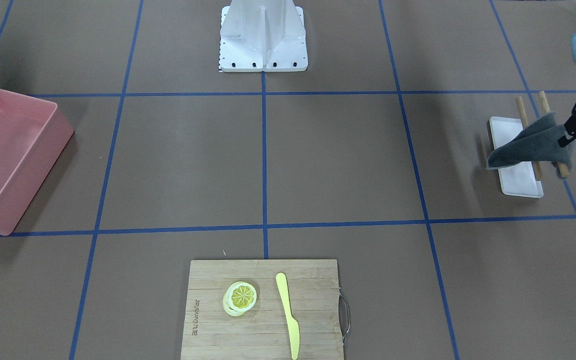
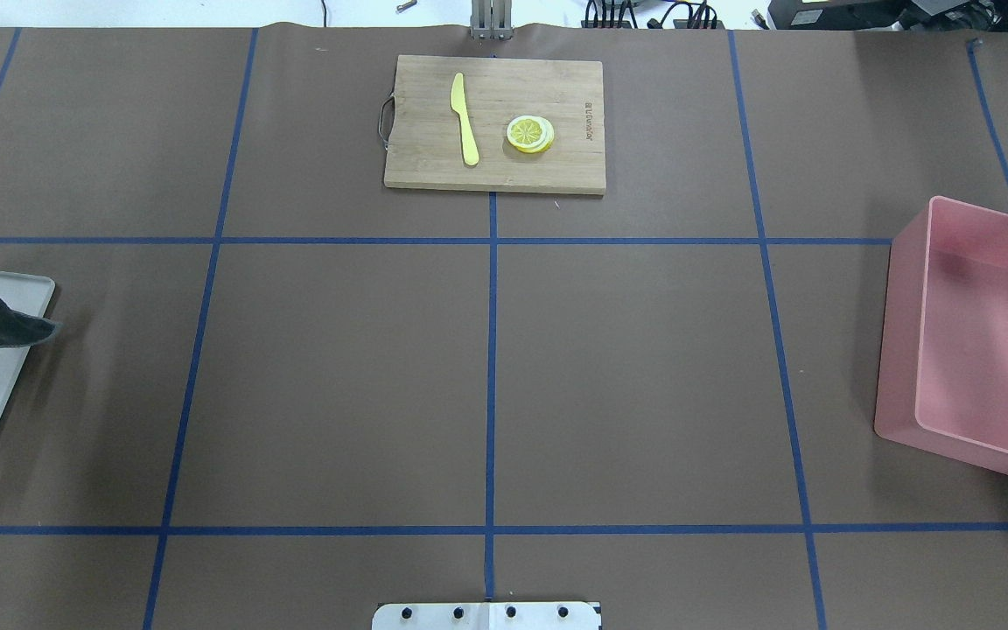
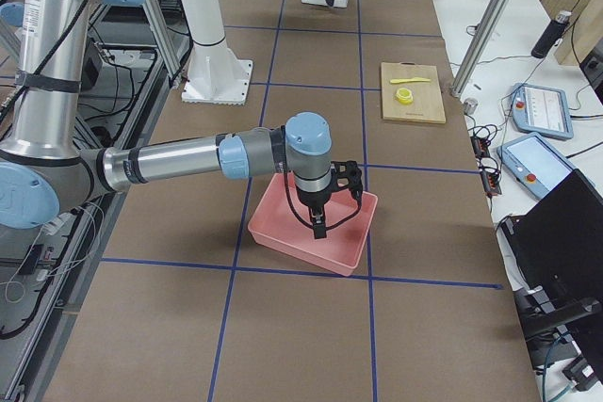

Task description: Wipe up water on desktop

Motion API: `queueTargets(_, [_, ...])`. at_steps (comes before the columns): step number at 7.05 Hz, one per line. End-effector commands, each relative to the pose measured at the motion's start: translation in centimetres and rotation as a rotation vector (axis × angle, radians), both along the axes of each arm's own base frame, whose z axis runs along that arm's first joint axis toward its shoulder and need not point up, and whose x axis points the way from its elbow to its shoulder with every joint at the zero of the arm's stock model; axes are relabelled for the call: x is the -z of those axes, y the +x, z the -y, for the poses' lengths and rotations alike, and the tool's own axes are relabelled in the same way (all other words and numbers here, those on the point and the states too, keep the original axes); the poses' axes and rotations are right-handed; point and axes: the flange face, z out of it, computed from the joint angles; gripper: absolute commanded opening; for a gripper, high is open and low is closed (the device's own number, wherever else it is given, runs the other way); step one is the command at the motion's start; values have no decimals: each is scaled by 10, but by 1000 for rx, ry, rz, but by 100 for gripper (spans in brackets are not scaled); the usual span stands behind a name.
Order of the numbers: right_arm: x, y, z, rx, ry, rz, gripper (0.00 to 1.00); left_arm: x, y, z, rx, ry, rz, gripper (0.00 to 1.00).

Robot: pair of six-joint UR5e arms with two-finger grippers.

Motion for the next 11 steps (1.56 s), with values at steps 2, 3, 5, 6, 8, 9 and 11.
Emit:
queueTargets(2, [-1, 0, 0, 0, -2, 1, 100, 1, 2, 0, -1, 0, -2, 59])
queueTargets(3, [-3, 0, 0, 0, -6, -1, 100, 2, 5, 0, -7, 3, -3, 59])
queueTargets(5, [-3, 0, 0, 0, -6, -1, 100, 1, 8, 0, -15, 3, -3, 59])
queueTargets(6, [-3, 0, 0, 0, -6, -1, 100, 1, 11, -1, -21, 4, -3, 59])
queueTargets(8, [-3, 0, 0, 0, -6, -1, 100, 1, 13, -1, -24, 4, -3, 54])
queueTargets(9, [-3, 0, 0, 0, -6, -1, 100, 2, 13, -1, -24, 9, -4, 44])
queueTargets(11, [-3, 0, 0, 0, -6, -1, 100, 2, 13, -2, -24, 9, -4, 18])
